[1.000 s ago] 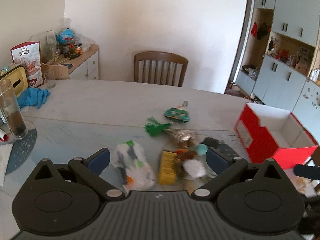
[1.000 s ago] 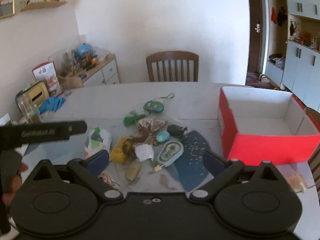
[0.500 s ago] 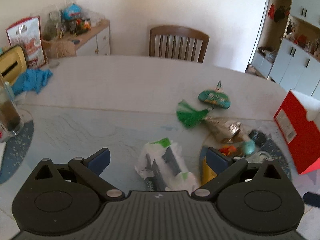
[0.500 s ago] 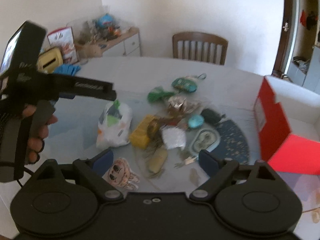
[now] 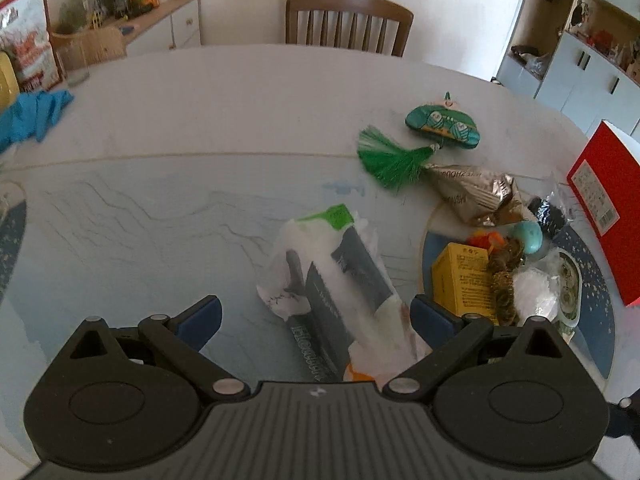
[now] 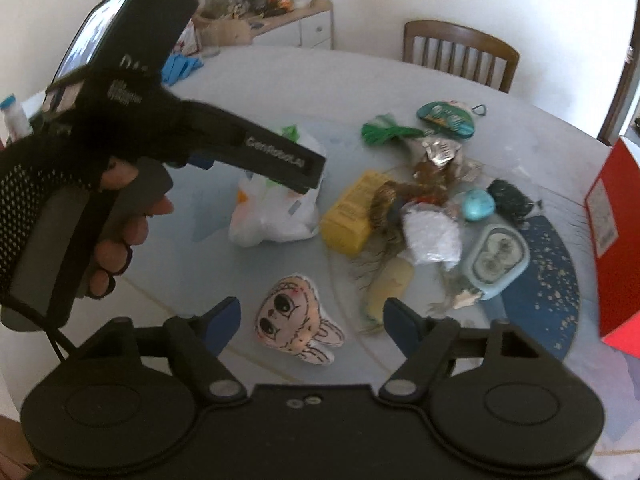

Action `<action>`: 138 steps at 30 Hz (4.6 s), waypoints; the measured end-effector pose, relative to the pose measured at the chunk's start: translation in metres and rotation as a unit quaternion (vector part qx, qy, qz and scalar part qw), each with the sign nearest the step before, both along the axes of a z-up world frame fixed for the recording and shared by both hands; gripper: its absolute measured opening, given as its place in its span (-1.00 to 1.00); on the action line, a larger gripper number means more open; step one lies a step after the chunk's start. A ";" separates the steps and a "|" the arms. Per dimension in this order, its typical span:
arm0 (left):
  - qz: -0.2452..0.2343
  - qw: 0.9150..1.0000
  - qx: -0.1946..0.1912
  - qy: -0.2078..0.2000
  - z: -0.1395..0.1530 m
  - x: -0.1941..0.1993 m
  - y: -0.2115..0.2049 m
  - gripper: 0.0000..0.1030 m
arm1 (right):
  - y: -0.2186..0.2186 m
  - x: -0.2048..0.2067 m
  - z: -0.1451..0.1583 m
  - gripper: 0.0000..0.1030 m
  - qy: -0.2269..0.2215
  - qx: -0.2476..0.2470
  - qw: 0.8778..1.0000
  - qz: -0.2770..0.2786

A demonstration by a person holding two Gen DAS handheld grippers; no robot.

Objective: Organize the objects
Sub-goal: 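Reach the left tool toward the white plastic bag of paper packets, then grasp the white bag with the left tool while the right tool grasps the cartoon sticker, then carry both items over the red shoebox and lower them inside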

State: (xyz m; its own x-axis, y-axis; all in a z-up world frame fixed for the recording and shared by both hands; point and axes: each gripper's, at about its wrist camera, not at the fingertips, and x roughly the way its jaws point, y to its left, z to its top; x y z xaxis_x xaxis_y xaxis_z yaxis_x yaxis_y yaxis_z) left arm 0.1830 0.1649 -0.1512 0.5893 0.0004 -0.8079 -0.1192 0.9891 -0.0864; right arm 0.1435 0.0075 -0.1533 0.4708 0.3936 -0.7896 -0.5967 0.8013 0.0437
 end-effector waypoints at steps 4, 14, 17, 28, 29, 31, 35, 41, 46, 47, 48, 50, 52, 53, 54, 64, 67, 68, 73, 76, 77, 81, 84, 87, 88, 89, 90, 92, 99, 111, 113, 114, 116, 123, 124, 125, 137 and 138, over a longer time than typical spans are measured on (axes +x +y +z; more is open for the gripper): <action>-0.006 1.000 -0.012 0.004 -0.003 0.003 0.001 0.96 | 0.008 0.002 -0.009 0.37 0.008 -0.013 1.000 0.013; -0.028 0.999 -0.038 -0.005 -0.003 0.003 0.001 0.19 | 0.015 0.003 -0.018 0.08 0.012 -0.031 0.999 0.021; -0.029 0.999 -0.040 -0.006 -0.004 0.002 0.001 -0.13 | 0.015 0.001 -0.017 0.05 0.013 -0.031 0.999 0.023; -0.039 0.998 -0.043 -0.025 0.009 -0.010 -0.001 -0.43 | 0.012 -0.006 -0.005 -0.17 0.003 -0.022 0.999 0.024; -0.039 0.998 -0.043 -0.029 0.012 -0.012 -0.001 -0.43 | 0.011 -0.007 -0.002 -0.17 0.001 -0.019 1.000 0.021; -0.040 0.998 -0.041 -0.034 0.019 -0.016 -0.001 -0.43 | 0.007 -0.007 0.003 -0.17 -0.004 -0.012 1.000 0.016; -0.045 0.997 -0.040 -0.045 0.036 -0.023 -0.004 -0.44 | -0.004 -0.004 0.017 -0.16 -0.012 0.001 1.000 0.001; -0.054 0.995 -0.054 -0.057 0.063 -0.032 -0.020 -0.44 | -0.033 0.005 0.044 -0.16 -0.027 0.026 0.999 -0.022; -0.066 0.994 -0.065 -0.061 0.081 -0.034 -0.045 -0.44 | -0.065 0.017 0.064 -0.15 -0.031 0.034 0.998 -0.044; -0.070 0.993 -0.068 -0.061 0.085 -0.034 -0.051 -0.44 | -0.071 0.019 0.067 -0.15 -0.031 0.036 0.998 -0.048; -0.073 0.993 -0.073 -0.062 0.089 -0.033 -0.058 -0.44 | -0.081 0.023 0.072 -0.15 -0.032 0.038 0.997 -0.053; -0.079 0.991 -0.084 -0.063 0.096 -0.032 -0.071 -0.44 | -0.097 0.027 0.080 -0.15 -0.037 0.043 0.997 -0.057; -0.086 0.990 -0.091 -0.065 0.104 -0.029 -0.087 -0.43 | -0.115 0.033 0.089 -0.15 -0.038 0.047 0.996 -0.063; -0.090 0.989 -0.094 -0.065 0.108 -0.028 -0.096 -0.44 | -0.122 0.035 0.092 -0.14 -0.039 0.048 0.996 -0.065; -0.092 0.989 -0.099 -0.066 0.111 -0.027 -0.103 -0.44 | -0.132 0.039 0.096 -0.13 -0.041 0.046 0.996 -0.069; -0.126 0.985 -0.098 -0.068 0.129 0.002 -0.192 -0.44 | -0.220 0.071 0.121 -0.12 -0.059 0.051 0.992 -0.094; -0.139 0.984 -0.090 -0.067 0.130 0.015 -0.223 -0.43 | -0.247 0.082 0.121 -0.12 -0.064 0.047 0.991 -0.108; -0.144 0.983 -0.089 -0.066 0.131 0.019 -0.231 -0.43 | -0.255 0.085 0.120 -0.12 -0.064 0.045 0.990 -0.114; -0.163 0.981 -0.086 -0.059 0.132 0.042 -0.277 -0.44 | -0.296 0.103 0.112 -0.12 -0.063 0.032 0.987 -0.141; -0.179 0.979 -0.081 -0.058 0.135 0.058 -0.304 -0.43 | -0.315 0.115 0.105 -0.12 -0.060 0.024 0.986 -0.153; -0.183 0.978 -0.079 -0.056 0.136 0.062 -0.311 -0.44 | -0.319 0.118 0.103 -0.12 -0.059 0.022 0.986 -0.157; -0.195 0.977 -0.070 -0.045 0.131 0.083 -0.341 -0.44 | -0.338 0.134 0.091 -0.12 -0.049 0.015 0.984 -0.168; -0.199 0.977 -0.061 -0.037 0.122 0.096 -0.360 -0.44 | -0.346 0.144 0.078 -0.12 -0.044 0.003 0.984 -0.171; -0.196 0.979 -0.056 -0.021 0.111 0.110 -0.373 -0.43 | -0.349 0.154 0.065 -0.12 -0.024 -0.002 0.985 -0.169; -0.195 0.979 -0.055 -0.016 0.107 0.115 -0.377 -0.43 | -0.350 0.155 0.060 -0.12 -0.020 -0.003 0.986 -0.167; -0.195 0.979 -0.053 -0.010 0.103 0.119 -0.381 -0.44 | -0.351 0.156 0.056 -0.12 -0.020 -0.008 0.986 -0.167; -0.194 0.980 -0.051 -0.003 0.099 0.124 -0.384 -0.43 | -0.354 0.158 0.052 -0.12 -0.017 -0.011 0.986 -0.163; -0.192 0.980 -0.048 0.010 0.090 0.132 -0.389 -0.43 | -0.356 0.160 0.044 -0.12 -0.008 -0.012 0.987 -0.160; -0.200 0.978 -0.030 0.047 0.062 0.152 -0.406 -0.43 | -0.359 0.176 0.020 -0.12 0.032 -0.019 0.987 -0.157; -0.195 0.976 -0.015 0.100 0.033 0.165 -0.413 -0.43 | -0.358 0.191 -0.004 -0.06 0.074 -0.051 0.984 -0.156; -0.195 0.975 -0.014 0.103 0.031 0.165 -0.412 -0.43 | -0.359 0.192 -0.006 -0.02 0.079 -0.052 0.983 -0.159; -0.196 0.975 -0.014 0.106 0.030 0.164 -0.413 -0.43 | -0.359 0.192 -0.007 0.03 0.079 -0.053 0.982 -0.161; -0.195 0.974 -0.011 0.111 0.026 0.166 -0.414 -0.42 | -0.360 0.193 -0.008 0.05 0.084 -0.055 0.981 -0.164; -0.198 0.974 -0.002 0.109 0.024 0.162 -0.417 -0.09 | -0.365 0.196 -0.011 0.23 0.086 -0.052 0.980 -0.173; -0.198 0.974 -0.002 0.109 0.024 0.163 -0.416 -0.07 | -0.365 0.195 -0.011 0.23 0.086 -0.052 0.980 -0.171; -0.198 0.974 -0.002 0.108 0.025 0.162 -0.416 -0.05 | -0.364 0.196 -0.011 0.24 0.086 -0.052 0.980 -0.171; -0.199 0.977 -0.018 0.067 0.052 0.154 -0.411 0.00 | -0.364 0.183 0.019 0.49 0.063 -0.031 0.983 -0.168; -0.199 0.978 -0.022 0.062 0.055 0.152 -0.409 0.00 | -0.365 0.181 0.023 0.49 0.060 -0.028 0.983 -0.170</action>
State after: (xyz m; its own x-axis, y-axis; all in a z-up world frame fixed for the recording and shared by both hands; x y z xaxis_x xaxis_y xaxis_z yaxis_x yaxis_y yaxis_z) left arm 0.3351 -0.2443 -0.0959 0.4329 -0.2449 -0.8675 0.2626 0.9549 -0.1385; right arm 0.3246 -0.3571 -0.1304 0.4691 0.1843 -0.8637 -0.2880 0.9565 0.0476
